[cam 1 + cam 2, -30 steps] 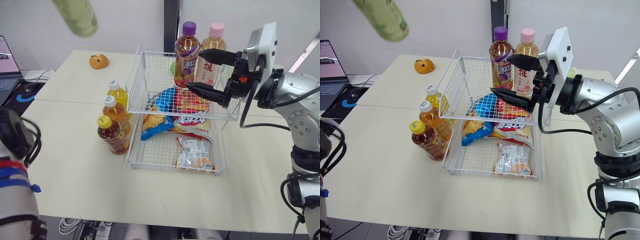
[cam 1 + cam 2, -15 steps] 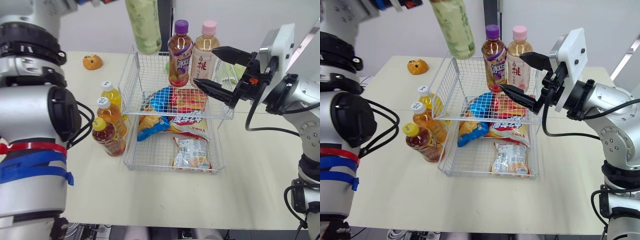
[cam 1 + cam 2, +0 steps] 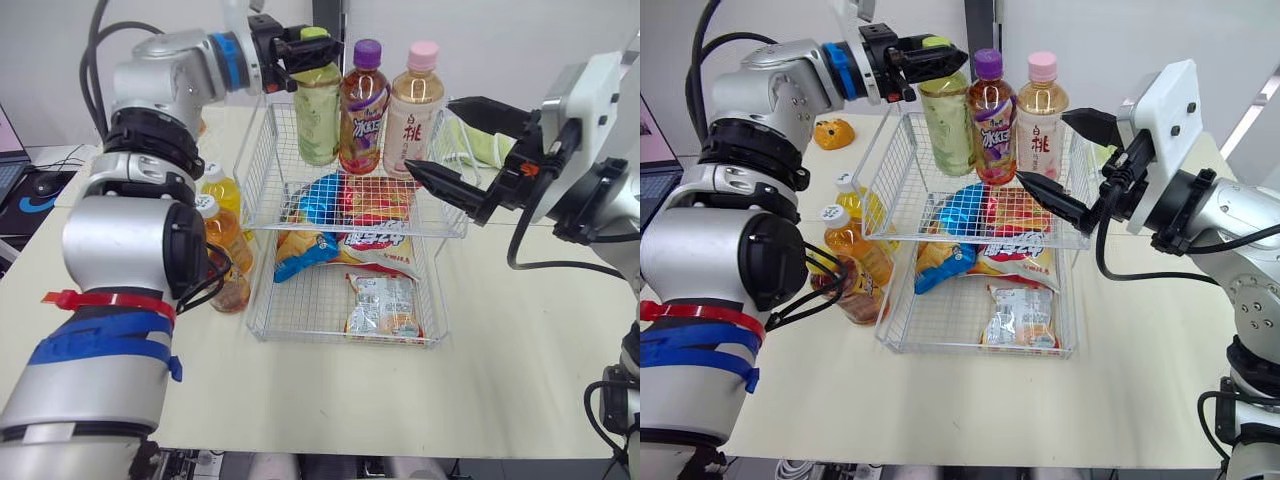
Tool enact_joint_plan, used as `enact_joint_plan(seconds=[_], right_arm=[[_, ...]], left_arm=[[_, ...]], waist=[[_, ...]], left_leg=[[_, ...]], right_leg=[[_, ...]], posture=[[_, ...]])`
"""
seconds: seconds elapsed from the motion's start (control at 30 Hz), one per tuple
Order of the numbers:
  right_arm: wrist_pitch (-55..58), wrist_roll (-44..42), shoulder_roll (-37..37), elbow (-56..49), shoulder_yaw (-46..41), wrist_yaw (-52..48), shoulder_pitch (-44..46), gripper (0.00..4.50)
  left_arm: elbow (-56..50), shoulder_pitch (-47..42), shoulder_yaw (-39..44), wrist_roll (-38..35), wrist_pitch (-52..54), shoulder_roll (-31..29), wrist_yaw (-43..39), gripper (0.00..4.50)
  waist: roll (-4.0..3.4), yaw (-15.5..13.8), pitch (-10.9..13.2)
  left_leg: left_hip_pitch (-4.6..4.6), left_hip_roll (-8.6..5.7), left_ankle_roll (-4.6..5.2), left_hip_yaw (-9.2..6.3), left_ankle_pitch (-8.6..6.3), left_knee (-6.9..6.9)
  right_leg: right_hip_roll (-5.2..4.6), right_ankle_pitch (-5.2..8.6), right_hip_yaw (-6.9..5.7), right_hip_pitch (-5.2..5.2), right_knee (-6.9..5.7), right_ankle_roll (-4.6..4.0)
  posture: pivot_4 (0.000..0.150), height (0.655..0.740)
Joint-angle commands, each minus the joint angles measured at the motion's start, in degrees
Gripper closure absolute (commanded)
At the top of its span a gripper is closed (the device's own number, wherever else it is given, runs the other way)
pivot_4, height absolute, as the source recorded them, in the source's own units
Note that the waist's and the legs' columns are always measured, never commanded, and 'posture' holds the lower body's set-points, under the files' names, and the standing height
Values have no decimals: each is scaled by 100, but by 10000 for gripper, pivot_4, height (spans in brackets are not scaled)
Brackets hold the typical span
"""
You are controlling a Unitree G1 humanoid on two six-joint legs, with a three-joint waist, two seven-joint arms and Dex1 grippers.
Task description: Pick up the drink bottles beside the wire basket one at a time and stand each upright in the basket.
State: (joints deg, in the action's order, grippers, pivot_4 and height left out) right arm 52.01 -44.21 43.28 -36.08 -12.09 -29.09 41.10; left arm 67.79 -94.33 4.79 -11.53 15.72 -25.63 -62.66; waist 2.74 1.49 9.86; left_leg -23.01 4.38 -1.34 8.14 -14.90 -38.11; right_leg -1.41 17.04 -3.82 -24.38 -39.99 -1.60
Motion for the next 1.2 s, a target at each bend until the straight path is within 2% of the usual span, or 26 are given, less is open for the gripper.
enact_joint_plan(seconds=[0.03, 0.1, 0.17, 0.43, 0.57, 0.67, 0.8, 0.93, 1.03, 1.2], right_arm=[[-5, -143, 86, -200, -187, 93, 17, 0], [-2, -165, 94, -197, -181, 118, 19, 0], [-13, -178, 107, -183, -167, 122, 7, 0], [-202, -193, 78, 46, 69, -70, 148, 0], [-398, -134, 38, 296, 268, -326, 284, 0], [-625, -46, -73, 605, 520, -617, 460, 0], [-924, 83, -241, 1039, 827, -1094, 662, 0], [-1291, 287, -425, 1628, 1121, -1676, 971, 0], [-1474, 368, -622, 1959, 1280, -2020, 1170, 0], [-1720, 479, -880, 2410, 1535, -2666, 1395, 0]], left_arm=[[-63, -22, 156, -48, -193, 92, 49, 31290], [-50, 46, 149, -10, -241, 107, 2, 31290], [-59, 83, 135, 11, -248, 77, -145, 24159], [-347, 177, 264, -48, -97, -363, -154, 438], [-984, 410, 512, -264, 265, -870, -173, 149], [-1830, 919, 798, -455, 587, -1446, -22, 149], [-3253, 2370, 1380, -653, 923, -2283, 381, 149], [-5278, 4787, 2822, -1169, 1718, -2613, 920, 149], [-6882, 6524, 3949, -1622, 2279, -2309, 1290, 149], [-9406, 9349, 5587, -2655, 2793, -1104, 1447, 149]], waist=[[0, 0, 0], [0, 0, 0], [0, 3, -1], [-1, 40, -1], [-2, 46, 0], [-4, 76, -1], [-8, 99, -3], [-13, 114, -6], [-5, 67, -10], [5, 0, -16]], left_leg=[[0, 0, 0, 0, 0, 0], [2, 0, 0, -1, 0, -2], [5, 0, 0, -1, 0, -5], [8, 3, 0, 1, 0, -5], [12, 8, -2, 0, 1, -4], [12, 9, -2, 2, 2, -5], [21, 10, -4, -2, 2, 0], [22, 12, -4, -5, 3, -14], [7, 16, -4, -22, 2, -35], [14, 12, 6, -35, -8, -64]], right_leg=[[0, 0, 0, 0, -1, 0], [0, 0, 0, 2, -3, 0], [0, 0, 1, 4, -7, 0], [3, 0, 3, 4, -10, 0], [8, 0, 5, 4, -13, 0], [8, 0, 9, 3, -14, 0], [10, 0, 16, 3, -25, -2], [8, 0, 23, 3, -34, -2], [8, -1, 15, 3, -40, -2], [2, -1, 12, 33, -45, -2]], posture=[[1500, 7400], [1500, 7400], [1500, 7400], [1500, 7400], [1500, 7400], [1500, 7400], [1500, 7400], [1500, 7400], [1500, 7400], [1500, 7400]])
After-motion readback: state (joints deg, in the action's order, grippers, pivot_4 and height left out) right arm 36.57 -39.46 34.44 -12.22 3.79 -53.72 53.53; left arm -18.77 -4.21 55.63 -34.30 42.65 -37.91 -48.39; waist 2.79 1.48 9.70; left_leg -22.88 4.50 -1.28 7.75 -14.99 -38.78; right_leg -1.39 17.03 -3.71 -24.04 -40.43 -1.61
